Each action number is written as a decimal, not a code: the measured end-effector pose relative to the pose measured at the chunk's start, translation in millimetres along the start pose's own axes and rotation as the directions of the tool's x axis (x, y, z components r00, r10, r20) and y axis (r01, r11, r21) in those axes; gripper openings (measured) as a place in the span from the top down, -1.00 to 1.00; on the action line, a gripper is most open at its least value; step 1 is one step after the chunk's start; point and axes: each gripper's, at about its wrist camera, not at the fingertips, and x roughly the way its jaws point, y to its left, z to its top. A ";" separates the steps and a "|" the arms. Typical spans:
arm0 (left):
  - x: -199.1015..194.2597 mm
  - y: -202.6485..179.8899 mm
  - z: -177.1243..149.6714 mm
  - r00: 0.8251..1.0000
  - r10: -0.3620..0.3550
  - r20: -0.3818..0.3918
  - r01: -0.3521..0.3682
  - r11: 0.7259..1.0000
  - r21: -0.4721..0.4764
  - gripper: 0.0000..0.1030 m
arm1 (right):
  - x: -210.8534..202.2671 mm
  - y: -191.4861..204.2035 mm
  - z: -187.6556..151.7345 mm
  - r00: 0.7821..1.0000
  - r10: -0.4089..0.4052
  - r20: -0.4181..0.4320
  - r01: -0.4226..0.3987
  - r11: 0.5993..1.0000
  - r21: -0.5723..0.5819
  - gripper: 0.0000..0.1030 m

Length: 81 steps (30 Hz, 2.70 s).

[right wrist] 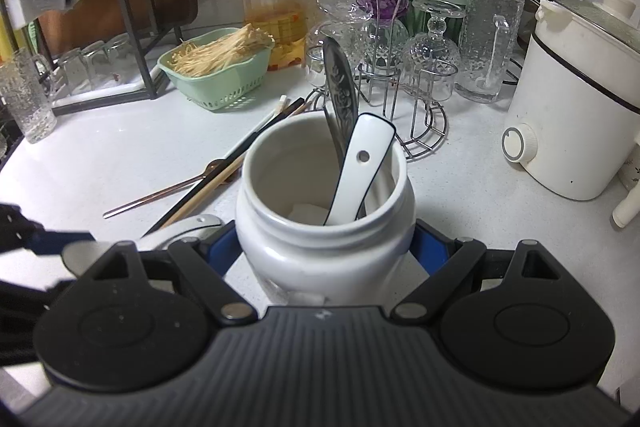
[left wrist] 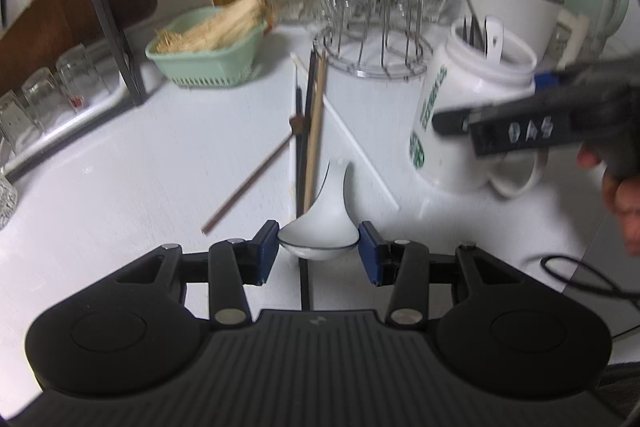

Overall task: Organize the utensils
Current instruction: 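Close the left tool on a second white ceramic spoon, then lift the second white spoon with the left tool over the jar, then lower the white spoon into the jar, open the left tool, withdraw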

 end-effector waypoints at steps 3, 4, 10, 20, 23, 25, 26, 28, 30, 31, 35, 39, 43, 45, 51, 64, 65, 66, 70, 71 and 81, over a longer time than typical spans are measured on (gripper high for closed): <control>-7.6 2.1 7.8 1.000 0.000 0.027 0.001 1.000 -0.016 0.05 | 0.3 0.8 -0.2 1.000 -0.004 0.002 0.004 1.000 0.003 -0.76; -9.3 3.1 10.1 0.999 0.000 0.033 0.001 1.000 -0.021 0.05 | 0.2 1.0 -0.2 1.000 -0.005 0.002 0.005 1.000 0.003 -0.76; -17.5 6.6 21.4 0.998 -0.003 0.058 0.005 1.000 -0.029 0.05 | 0.3 3.2 -0.2 1.000 -0.015 0.004 0.015 1.000 0.003 -0.76; -28.5 9.4 43.9 0.998 0.013 0.059 -0.009 0.998 -0.058 0.05 | 2.1 0.5 2.4 1.000 0.013 -0.002 -0.013 0.999 -0.035 -0.76; -33.3 8.6 54.5 0.998 0.025 0.052 -0.021 0.996 -0.087 0.05 | 4.5 -3.1 4.1 0.999 0.044 0.001 -0.044 0.997 -0.063 -0.76; -37.4 5.8 61.9 0.998 0.039 0.047 -0.034 0.993 -0.111 0.05 | 5.6 -5.6 5.2 0.998 0.063 0.000 -0.063 0.995 -0.080 -0.76; -39.6 4.0 64.9 0.998 0.048 0.045 -0.042 0.992 -0.122 0.05 | 5.8 -6.4 5.2 0.997 0.072 0.000 -0.072 0.994 -0.087 -0.76; -44.0 0.4 71.5 0.997 0.070 0.029 -0.064 0.987 -0.149 0.05 | 6.2 -7.5 5.3 0.996 0.092 0.000 -0.092 0.990 -0.109 -0.76; -50.9 -1.4 78.9 0.997 0.071 0.018 -0.066 0.979 -0.191 0.05 | 7.2 -9.3 7.1 0.993 0.114 -0.008 -0.114 0.985 -0.128 -0.76; -55.4 -2.1 82.8 0.998 0.067 0.016 -0.062 0.975 -0.211 0.05 | 7.4 -9.6 7.7 0.993 0.122 -0.011 -0.122 0.983 -0.137 -0.76; -71.3 -6.3 101.2 0.998 0.062 -0.001 -0.060 0.967 -0.249 0.05 | 8.2 -11.1 7.1 0.989 0.151 -0.004 -0.150 0.975 -0.164 -0.76; -85.9 -14.4 122.1 0.999 0.049 -0.021 -0.053 0.967 -0.248 0.05 | 9.3 -12.1 8.3 0.985 0.171 -0.006 -0.169 0.969 -0.182 -0.76; -97.7 -25.4 141.4 0.999 0.025 -0.036 -0.032 0.972 -0.231 0.05 | 12.2 -14.0 10.8 0.981 0.192 -0.009 -0.190 0.961 -0.200 -0.76; -102.0 -30.0 150.5 0.999 0.004 -0.044 -0.014 0.973 -0.230 0.05 | 12.7 -14.3 11.5 0.980 0.197 -0.011 -0.195 0.959 -0.206 -0.76; -110.3 -45.9 172.9 0.998 -0.021 -0.065 0.008 0.981 -0.195 0.05 | 14.1 -15.1 12.3 0.977 0.213 -0.012 -0.210 0.954 -0.214 -0.76; -67.7 -52.7 185.5 0.975 -0.110 -0.194 0.072 0.979 -0.191 0.05 | 14.7 -14.9 13.4 0.976 0.219 -0.015 -0.216 0.950 -0.226 -0.76; -61.8 -53.8 185.7 0.971 -0.117 -0.208 0.077 0.979 -0.189 0.05 | 14.8 -15.0 13.4 0.976 0.219 -0.014 -0.217 0.950 -0.226 -0.76; -56.5 -55.0 186.5 0.968 -0.120 -0.220 0.080 0.980 -0.183 0.05 | 14.8 -15.0 13.5 0.975 0.220 -0.014 -0.217 0.950 -0.226 -0.76; -34.0 -61.9 190.5 0.957 -0.122 -0.264 0.085 0.985 -0.148 0.05 | 15.3 -15.3 13.6 0.975 0.222 -0.011 -0.218 0.949 -0.226 -0.76; -28.1 -62.8 190.8 0.953 -0.123 -0.277 0.085 0.986 -0.147 0.05 | 15.4 -15.4 13.4 0.975 0.222 -0.009 -0.218 0.949 -0.225 -0.76; 16.6 -69.8 186.5 0.925 -0.126 -0.359 0.094 0.990 -0.104 0.05 | 15.5 -14.6 11.8 0.976 0.217 0.004 -0.211 0.953 -0.219 -0.76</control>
